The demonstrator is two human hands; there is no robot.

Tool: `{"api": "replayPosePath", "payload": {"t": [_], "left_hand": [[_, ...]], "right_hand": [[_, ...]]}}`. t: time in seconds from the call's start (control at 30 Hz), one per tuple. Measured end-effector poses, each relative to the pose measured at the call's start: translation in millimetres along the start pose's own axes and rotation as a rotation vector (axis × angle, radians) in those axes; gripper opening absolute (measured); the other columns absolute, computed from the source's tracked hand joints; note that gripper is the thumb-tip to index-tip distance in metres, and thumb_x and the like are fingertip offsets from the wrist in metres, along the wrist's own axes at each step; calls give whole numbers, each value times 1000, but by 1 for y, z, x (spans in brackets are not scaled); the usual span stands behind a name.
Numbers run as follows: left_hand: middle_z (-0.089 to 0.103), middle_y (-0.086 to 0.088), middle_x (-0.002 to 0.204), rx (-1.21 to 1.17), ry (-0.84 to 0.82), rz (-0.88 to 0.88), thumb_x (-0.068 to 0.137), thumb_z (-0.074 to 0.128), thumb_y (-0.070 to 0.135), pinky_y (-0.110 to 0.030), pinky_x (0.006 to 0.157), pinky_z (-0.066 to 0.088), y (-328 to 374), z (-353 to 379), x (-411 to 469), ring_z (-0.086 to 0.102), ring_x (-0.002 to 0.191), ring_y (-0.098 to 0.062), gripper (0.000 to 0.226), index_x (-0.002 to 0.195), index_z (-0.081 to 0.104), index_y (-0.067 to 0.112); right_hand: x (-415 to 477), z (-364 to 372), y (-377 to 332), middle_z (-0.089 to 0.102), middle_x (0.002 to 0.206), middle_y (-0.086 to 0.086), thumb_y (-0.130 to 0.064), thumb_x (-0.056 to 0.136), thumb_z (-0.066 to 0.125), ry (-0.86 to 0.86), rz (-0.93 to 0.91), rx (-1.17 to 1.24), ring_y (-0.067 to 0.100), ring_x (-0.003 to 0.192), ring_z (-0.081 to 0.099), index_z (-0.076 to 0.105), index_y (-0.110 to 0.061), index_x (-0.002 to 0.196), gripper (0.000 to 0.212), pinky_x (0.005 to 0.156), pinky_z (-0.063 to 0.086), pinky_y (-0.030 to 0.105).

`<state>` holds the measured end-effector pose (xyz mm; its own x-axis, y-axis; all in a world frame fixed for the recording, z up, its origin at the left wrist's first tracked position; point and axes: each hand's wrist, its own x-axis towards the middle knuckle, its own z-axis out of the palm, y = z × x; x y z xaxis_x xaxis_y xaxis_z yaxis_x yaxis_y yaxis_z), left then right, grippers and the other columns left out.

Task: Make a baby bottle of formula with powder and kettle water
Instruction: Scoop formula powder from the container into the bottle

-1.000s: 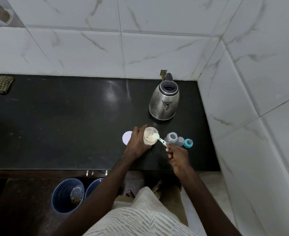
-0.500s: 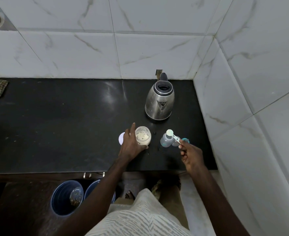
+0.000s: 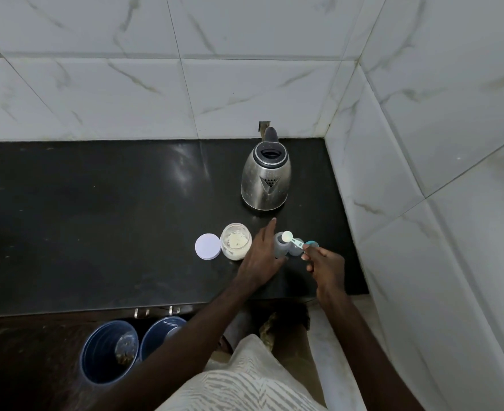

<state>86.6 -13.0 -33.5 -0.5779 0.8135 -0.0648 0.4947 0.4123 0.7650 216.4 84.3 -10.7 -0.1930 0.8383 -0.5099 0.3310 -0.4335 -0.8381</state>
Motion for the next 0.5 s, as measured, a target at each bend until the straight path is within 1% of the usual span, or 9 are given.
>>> {"api": "replayPosePath", "payload": {"t": [0.07, 0.1, 0.17, 0.23, 0.3, 0.33, 0.4, 0.43, 0.5], "left_hand": [[39, -8, 159, -4, -47, -37, 79, 83, 25, -32, 118, 33, -4, 4, 4, 42, 143, -22, 102, 160, 23, 8], [39, -8, 159, -3, -53, -47, 78, 84, 25, -32, 118, 34, -6, 6, 5, 43, 142, -23, 103, 160, 23, 8], [41, -10, 159, 2, -37, -61, 81, 82, 24, -30, 116, 33, -5, 8, 6, 44, 142, -25, 97, 159, 27, 6], [41, -14, 159, 14, -27, -61, 86, 78, 22, -33, 116, 33, -3, 10, 8, 45, 142, -29, 88, 157, 31, 2], [43, -16, 157, 24, -17, -65, 90, 74, 23, -34, 117, 32, -1, 11, 9, 45, 142, -30, 79, 155, 34, 0], [45, -15, 155, 15, -7, -76, 92, 73, 25, -34, 117, 33, 0, 10, 9, 45, 141, -29, 76, 154, 37, 1], [54, -14, 146, -7, 18, -75, 93, 72, 27, -38, 114, 38, 3, 8, 9, 51, 134, -28, 65, 147, 46, 2], [59, -13, 138, -16, 37, -53, 93, 72, 26, -41, 110, 42, 3, 8, 9, 55, 127, -28, 57, 141, 52, 3], [65, -12, 123, -19, 61, -11, 93, 72, 24, -41, 100, 45, 6, 6, 8, 59, 115, -29, 42, 127, 59, 5]], "right_hand": [[-1, 1, -2, 74, 72, 4, -22, 92, 76, 15, -48, -42, 10, 52, 53, 79, -10, 85, 14, 48, 41, 21], [-2, 1, -3, 75, 72, 3, -22, 92, 75, 21, -75, -77, 11, 53, 55, 80, -11, 85, 14, 49, 43, 21], [-2, 1, -4, 76, 74, 3, -22, 93, 74, 29, -136, -138, 10, 53, 57, 82, -12, 91, 13, 49, 44, 18], [-1, 3, -3, 77, 78, 4, -21, 94, 74, 36, -214, -201, 3, 48, 57, 82, -10, 99, 15, 46, 43, 12], [0, 4, -1, 78, 80, 4, -21, 95, 73, 43, -298, -288, 0, 46, 59, 83, -9, 102, 17, 47, 43, 9], [0, 4, 0, 79, 80, 3, -21, 95, 73, 49, -337, -327, 0, 49, 61, 83, -9, 103, 17, 50, 46, 10], [0, 6, 3, 80, 85, 2, -22, 96, 73, 70, -412, -405, 5, 63, 69, 82, -9, 107, 20, 61, 58, 21], [0, 6, 5, 80, 89, 1, -21, 96, 73, 85, -462, -437, 8, 70, 71, 82, -9, 109, 20, 69, 61, 27], [1, 7, 10, 80, 95, -1, -18, 97, 72, 116, -627, -497, 9, 82, 74, 82, -10, 110, 18, 80, 62, 31]]}}
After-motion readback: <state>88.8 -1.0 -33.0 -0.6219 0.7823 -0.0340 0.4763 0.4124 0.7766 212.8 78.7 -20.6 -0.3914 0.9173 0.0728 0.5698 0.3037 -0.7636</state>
